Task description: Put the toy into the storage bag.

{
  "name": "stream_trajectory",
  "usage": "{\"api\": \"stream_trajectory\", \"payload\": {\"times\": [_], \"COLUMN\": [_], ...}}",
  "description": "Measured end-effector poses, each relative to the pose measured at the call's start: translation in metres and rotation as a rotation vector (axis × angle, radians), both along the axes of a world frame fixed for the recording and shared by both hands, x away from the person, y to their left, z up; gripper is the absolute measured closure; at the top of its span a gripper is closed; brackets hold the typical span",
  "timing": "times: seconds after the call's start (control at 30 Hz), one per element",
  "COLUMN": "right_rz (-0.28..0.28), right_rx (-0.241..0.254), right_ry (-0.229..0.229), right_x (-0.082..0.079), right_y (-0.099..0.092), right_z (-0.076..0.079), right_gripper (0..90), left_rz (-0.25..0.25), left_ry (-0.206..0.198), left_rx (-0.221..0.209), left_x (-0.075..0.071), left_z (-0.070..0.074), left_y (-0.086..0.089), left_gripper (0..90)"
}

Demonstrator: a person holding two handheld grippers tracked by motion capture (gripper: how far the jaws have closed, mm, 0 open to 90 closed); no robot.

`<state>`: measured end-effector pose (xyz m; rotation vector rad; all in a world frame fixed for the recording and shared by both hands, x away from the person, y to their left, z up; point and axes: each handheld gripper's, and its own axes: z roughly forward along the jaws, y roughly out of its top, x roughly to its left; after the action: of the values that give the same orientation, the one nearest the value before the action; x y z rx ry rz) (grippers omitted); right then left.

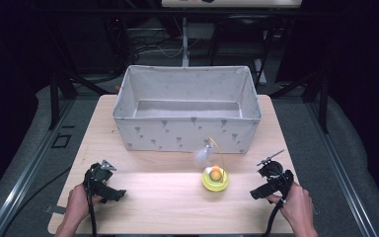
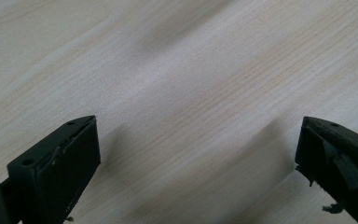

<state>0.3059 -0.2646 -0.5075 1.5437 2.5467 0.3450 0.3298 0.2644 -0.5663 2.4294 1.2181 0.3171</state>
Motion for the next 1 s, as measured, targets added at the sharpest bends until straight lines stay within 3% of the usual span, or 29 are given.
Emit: {"api": "stream_trajectory", "payload": {"times": [0.43,0.7,0.87,1.0], "right_rz": [0.037,0.069,0.117,0.149], "right_rx": [-0.003,-0.012,-0.024,-0.007], "right_ry": [0.021,0.004,-0.004,-0.011], "right_x": [-0.001,-0.005,-0.002,0.001], "right_y": [0.011,0.025,0.038,0.049], "right_z": [0.004,0.022,0.037,0.045], "right_gripper": [2.4,1.6,0.0,0.0], "left_rz": [-0.01,-0.019,-0.02,-0.02], "left_ry": [-0.002,-0.001,0.0,0.004], "left_rx": [0.0,0.0,-0.001,-0.004], "left_x": [0.001,0.0,0.0,0.001], "left_z": [-0.001,-0.001,-0.001,-0.001], "left_y": [-0.001,-0.003,-0.002,-0.002], "left_gripper": [0.0,0.0,0.0,0.0]}}
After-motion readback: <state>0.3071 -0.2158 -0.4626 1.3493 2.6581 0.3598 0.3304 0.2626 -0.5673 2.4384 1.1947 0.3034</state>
